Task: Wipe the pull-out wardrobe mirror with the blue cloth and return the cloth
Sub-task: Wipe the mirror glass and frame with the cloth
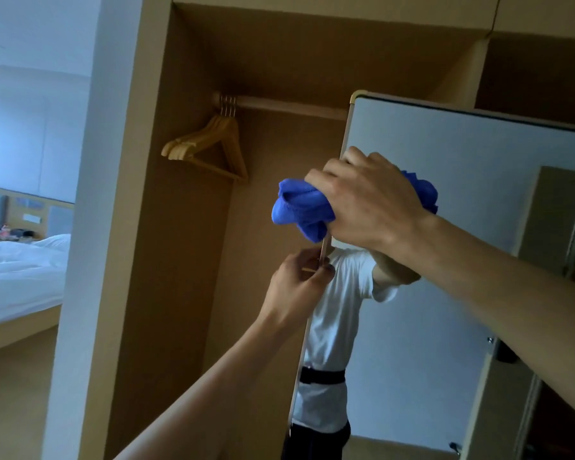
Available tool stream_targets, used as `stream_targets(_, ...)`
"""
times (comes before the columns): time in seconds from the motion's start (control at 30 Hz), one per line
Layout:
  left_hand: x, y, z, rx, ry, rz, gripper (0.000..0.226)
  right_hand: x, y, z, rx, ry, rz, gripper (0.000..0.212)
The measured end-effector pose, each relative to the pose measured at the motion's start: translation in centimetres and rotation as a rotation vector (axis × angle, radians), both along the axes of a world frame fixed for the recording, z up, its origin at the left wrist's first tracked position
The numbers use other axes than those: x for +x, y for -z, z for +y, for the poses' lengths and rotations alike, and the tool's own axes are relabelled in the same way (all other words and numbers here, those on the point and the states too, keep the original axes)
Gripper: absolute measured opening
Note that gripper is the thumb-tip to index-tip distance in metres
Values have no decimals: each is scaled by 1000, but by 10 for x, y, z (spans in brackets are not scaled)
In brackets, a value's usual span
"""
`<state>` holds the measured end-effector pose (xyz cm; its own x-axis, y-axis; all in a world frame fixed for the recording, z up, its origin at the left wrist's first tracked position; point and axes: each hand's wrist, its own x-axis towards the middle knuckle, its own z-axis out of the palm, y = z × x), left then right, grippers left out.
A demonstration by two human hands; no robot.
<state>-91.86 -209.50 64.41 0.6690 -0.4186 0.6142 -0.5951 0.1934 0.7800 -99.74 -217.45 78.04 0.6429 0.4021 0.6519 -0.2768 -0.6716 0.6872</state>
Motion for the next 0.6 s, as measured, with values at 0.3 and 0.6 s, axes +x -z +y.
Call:
stream_targets(0.3,2,33,-1,8,-5,38,25,4,-4,-2,-37,47,-88,44)
stream_targets(0.6,4,70,-5,5,45,153,17,8,77,-1,18,2,12,35)
